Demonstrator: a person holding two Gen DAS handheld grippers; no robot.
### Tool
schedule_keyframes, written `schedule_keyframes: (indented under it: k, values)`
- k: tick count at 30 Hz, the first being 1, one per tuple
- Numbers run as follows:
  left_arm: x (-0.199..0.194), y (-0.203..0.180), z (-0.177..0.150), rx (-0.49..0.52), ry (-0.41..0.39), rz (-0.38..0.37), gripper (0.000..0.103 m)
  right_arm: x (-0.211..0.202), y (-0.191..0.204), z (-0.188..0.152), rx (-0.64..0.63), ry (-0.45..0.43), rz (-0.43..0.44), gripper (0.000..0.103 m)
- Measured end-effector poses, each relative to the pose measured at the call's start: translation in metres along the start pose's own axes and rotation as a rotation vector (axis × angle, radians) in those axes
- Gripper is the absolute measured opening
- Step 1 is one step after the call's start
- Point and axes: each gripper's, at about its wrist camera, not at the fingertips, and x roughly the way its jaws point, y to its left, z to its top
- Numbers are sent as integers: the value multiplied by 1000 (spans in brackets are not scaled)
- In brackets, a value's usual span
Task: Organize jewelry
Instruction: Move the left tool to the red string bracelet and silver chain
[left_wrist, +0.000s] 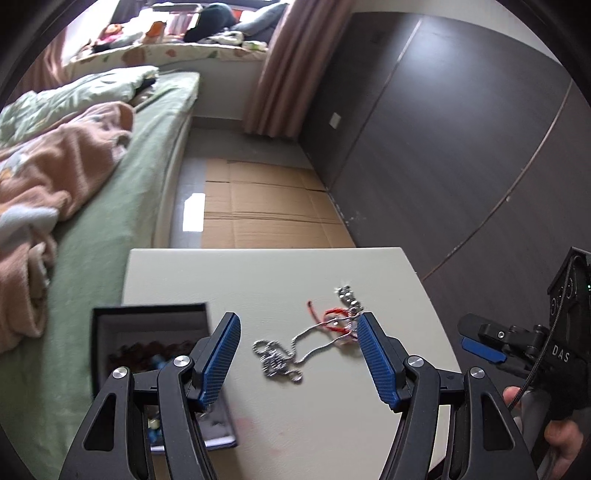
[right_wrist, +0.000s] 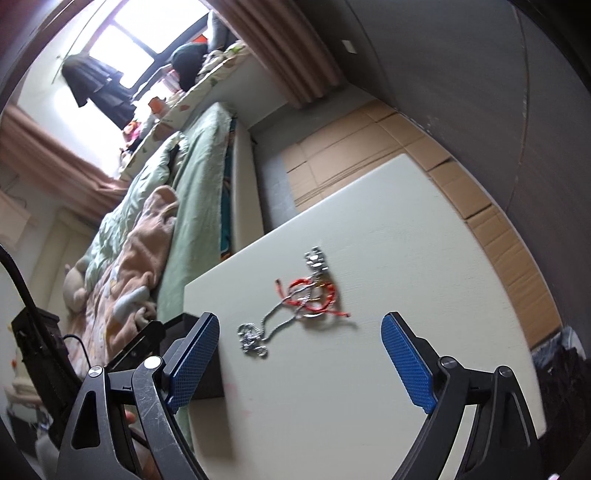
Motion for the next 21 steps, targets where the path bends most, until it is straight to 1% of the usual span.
schedule_keyframes:
  k: [3, 5, 7, 13, 15, 19, 21]
  values:
    - [15, -11, 6, 15, 30, -14, 67, 1, -20, 6, 68, 21, 11, 90]
    - [23, -15, 9, 25, 45, -20, 67, 2, -31, 9, 100, 32, -8, 90]
    - [35, -23, 12, 45, 64, -11, 67, 2, -41, 12, 126, 34, -36, 90]
    - [71, -45, 16, 90, 126, -3, 67, 1, -51, 18, 114, 26, -81, 90]
    - [81, -52, 16, 105, 140, 3, 64, -3, -56, 22, 111, 5, -103, 90]
    - [107, -66, 17, 150, 176, 35, 63, -11, -70, 26, 122, -24, -170, 90]
    - [118, -71, 18, 165, 188, 54, 60, -15, -75, 28, 140, -33, -176, 90]
